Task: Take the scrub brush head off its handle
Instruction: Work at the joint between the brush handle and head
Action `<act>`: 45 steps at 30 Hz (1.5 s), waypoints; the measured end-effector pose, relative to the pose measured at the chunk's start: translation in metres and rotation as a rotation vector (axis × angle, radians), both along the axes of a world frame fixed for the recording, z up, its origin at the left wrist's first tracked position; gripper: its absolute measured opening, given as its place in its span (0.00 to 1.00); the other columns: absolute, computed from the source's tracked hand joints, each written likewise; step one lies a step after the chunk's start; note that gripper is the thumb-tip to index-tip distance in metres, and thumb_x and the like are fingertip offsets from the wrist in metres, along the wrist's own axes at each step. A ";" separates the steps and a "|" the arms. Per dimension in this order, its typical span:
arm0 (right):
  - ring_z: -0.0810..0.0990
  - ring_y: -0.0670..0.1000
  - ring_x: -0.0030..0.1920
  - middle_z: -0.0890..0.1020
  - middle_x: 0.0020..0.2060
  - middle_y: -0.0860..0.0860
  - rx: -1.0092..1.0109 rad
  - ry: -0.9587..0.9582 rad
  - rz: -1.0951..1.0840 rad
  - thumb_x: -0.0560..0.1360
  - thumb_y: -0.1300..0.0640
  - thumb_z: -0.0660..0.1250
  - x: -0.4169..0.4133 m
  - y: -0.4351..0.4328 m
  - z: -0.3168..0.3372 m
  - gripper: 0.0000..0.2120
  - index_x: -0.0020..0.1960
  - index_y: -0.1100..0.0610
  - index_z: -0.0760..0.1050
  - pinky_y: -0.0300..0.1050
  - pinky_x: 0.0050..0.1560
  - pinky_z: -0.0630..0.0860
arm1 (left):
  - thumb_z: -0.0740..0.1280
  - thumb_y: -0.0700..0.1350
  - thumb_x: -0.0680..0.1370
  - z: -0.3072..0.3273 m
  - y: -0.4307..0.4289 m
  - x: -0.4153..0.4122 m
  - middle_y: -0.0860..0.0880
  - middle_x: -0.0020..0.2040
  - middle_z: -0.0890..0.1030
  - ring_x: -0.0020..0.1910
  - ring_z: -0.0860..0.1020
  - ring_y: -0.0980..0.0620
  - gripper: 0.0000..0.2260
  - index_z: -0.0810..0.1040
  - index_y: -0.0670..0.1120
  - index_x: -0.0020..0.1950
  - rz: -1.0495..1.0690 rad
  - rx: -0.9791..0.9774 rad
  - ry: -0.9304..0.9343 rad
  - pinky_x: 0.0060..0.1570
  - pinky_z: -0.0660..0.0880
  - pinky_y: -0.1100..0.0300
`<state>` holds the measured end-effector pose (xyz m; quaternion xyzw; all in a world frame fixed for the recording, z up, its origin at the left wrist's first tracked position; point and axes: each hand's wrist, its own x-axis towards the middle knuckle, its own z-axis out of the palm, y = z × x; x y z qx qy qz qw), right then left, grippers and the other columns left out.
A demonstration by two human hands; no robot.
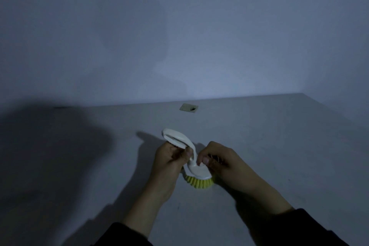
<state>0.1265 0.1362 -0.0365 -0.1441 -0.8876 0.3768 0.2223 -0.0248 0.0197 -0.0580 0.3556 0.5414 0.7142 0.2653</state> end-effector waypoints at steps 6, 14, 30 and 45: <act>0.69 0.42 0.34 0.74 0.34 0.47 -0.053 0.047 -0.162 0.74 0.42 0.71 0.000 -0.003 -0.005 0.13 0.42 0.48 0.71 0.44 0.37 0.68 | 0.70 0.43 0.75 -0.002 -0.001 0.000 0.47 0.47 0.88 0.46 0.86 0.47 0.06 0.86 0.50 0.49 0.014 -0.016 0.006 0.42 0.82 0.55; 0.70 0.44 0.38 0.73 0.36 0.46 0.286 -0.070 -0.182 0.72 0.32 0.64 0.000 -0.001 -0.005 0.21 0.40 0.50 0.70 0.46 0.39 0.69 | 0.70 0.42 0.76 -0.002 0.000 0.000 0.46 0.45 0.88 0.45 0.86 0.46 0.06 0.86 0.49 0.48 0.000 0.007 -0.007 0.45 0.84 0.51; 0.74 0.45 0.43 0.77 0.41 0.43 0.281 -0.078 -0.154 0.74 0.45 0.71 0.003 -0.006 0.002 0.08 0.47 0.48 0.74 0.43 0.44 0.71 | 0.69 0.43 0.75 -0.003 0.001 0.001 0.45 0.47 0.88 0.47 0.86 0.44 0.06 0.86 0.49 0.49 0.001 0.018 -0.005 0.47 0.84 0.51; 0.73 0.44 0.45 0.75 0.43 0.43 0.252 -0.050 -0.113 0.72 0.41 0.63 0.003 -0.004 0.002 0.10 0.50 0.44 0.74 0.45 0.47 0.74 | 0.70 0.44 0.75 -0.003 0.001 0.000 0.47 0.48 0.88 0.48 0.86 0.46 0.07 0.86 0.53 0.50 -0.013 0.022 -0.014 0.45 0.83 0.54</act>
